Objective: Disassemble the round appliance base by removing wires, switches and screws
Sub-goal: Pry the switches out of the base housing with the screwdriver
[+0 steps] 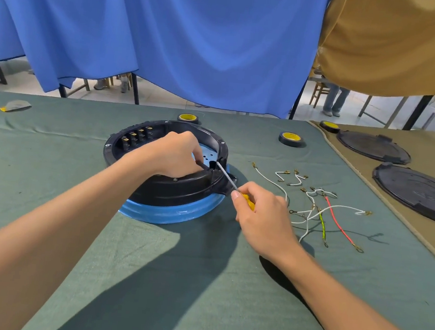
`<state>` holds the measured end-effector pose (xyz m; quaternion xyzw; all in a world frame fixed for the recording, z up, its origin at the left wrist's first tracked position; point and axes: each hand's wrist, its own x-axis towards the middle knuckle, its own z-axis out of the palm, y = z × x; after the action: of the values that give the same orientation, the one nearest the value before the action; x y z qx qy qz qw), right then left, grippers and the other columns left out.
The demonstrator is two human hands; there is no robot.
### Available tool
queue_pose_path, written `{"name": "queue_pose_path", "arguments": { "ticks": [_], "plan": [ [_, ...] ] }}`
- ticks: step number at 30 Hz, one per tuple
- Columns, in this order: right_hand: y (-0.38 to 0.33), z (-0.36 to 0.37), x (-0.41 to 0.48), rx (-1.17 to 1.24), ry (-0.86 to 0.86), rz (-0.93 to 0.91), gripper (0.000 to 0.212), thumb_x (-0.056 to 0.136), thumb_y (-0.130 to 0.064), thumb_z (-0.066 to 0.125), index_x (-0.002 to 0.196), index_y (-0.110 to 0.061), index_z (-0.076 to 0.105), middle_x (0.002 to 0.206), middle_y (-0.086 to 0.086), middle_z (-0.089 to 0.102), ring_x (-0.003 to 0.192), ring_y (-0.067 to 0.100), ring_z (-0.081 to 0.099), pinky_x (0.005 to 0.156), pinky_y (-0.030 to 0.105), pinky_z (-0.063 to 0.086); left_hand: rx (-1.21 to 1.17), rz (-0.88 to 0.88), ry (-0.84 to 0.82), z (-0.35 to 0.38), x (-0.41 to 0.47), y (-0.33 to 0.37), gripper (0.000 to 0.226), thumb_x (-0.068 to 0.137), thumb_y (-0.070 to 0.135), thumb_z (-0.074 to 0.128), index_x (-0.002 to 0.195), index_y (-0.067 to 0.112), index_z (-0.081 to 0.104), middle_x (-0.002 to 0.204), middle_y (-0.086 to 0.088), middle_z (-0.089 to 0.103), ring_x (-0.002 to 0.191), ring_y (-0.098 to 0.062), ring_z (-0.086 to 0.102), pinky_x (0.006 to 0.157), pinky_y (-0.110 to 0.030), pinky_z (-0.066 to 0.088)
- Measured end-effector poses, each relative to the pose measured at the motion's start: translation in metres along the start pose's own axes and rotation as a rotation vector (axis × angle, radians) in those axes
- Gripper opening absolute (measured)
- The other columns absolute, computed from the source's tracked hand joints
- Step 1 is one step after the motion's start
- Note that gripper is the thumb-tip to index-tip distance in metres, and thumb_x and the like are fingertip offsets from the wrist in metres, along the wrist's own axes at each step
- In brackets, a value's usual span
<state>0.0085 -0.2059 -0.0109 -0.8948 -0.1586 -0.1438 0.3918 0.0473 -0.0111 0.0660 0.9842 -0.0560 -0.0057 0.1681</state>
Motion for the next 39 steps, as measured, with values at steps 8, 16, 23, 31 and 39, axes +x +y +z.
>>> {"name": "queue_pose_path", "arguments": {
  "ticks": [8, 16, 23, 31, 39],
  "plan": [
    [-0.004, -0.01, 0.004, 0.169, 0.024, 0.092, 0.024, 0.095, -0.028, 0.052, 0.073, -0.02, 0.059, 0.059, -0.005, 0.065, 0.052, 0.004, 0.049, 0.061, 0.026, 0.038, -0.036, -0.003, 0.227, 0.004, 0.006, 0.007, 0.022, 0.085, 0.023, 0.072, 0.104, 0.013, 0.072, 0.089, -0.003, 0.065, 0.08, -0.021, 0.06, 0.07, -0.026, 0.041],
    [0.0, -0.027, 0.014, 0.702, 0.146, 0.226, 0.023, 0.09, -0.025, 0.065, 0.07, -0.016, 0.059, 0.056, 0.002, 0.055, 0.034, 0.008, 0.031, 0.04, 0.019, 0.025, -0.303, 0.124, 0.479, -0.003, -0.004, 0.036, 0.01, 0.084, 0.02, 0.073, 0.094, 0.018, 0.072, 0.079, 0.003, 0.068, 0.077, -0.012, 0.064, 0.067, -0.016, 0.05],
    [-0.003, -0.046, 0.018, 1.056, 0.123, 0.443, 0.012, 0.093, -0.019, 0.06, 0.085, -0.011, 0.061, 0.086, 0.011, 0.07, 0.034, 0.009, 0.023, 0.036, 0.017, 0.018, -0.553, 0.31, 0.31, 0.012, -0.015, 0.069, 0.009, 0.082, 0.017, 0.075, 0.09, 0.016, 0.072, 0.072, 0.004, 0.069, 0.067, -0.007, 0.069, 0.069, -0.016, 0.051],
    [0.013, -0.051, 0.023, 1.073, 0.07, 0.455, 0.008, 0.091, 0.003, 0.058, 0.09, -0.005, 0.061, 0.066, 0.006, 0.051, 0.033, 0.005, 0.025, 0.034, 0.016, 0.017, -0.343, 0.403, 0.311, 0.039, -0.015, 0.071, 0.016, 0.083, 0.01, 0.072, 0.094, 0.018, 0.065, 0.085, 0.006, 0.068, 0.081, -0.01, 0.065, 0.075, -0.019, 0.05],
    [0.016, -0.052, 0.031, 0.107, 0.046, 0.183, 0.003, 0.084, -0.017, 0.072, 0.085, -0.019, 0.07, 0.074, 0.002, 0.066, 0.071, 0.017, 0.055, 0.058, 0.028, 0.042, -0.016, 0.34, 0.32, 0.052, -0.008, 0.069, 0.021, 0.091, 0.021, 0.061, 0.112, 0.018, 0.06, 0.096, 0.004, 0.069, 0.094, -0.024, 0.061, 0.078, -0.043, 0.051]
  ]
}}
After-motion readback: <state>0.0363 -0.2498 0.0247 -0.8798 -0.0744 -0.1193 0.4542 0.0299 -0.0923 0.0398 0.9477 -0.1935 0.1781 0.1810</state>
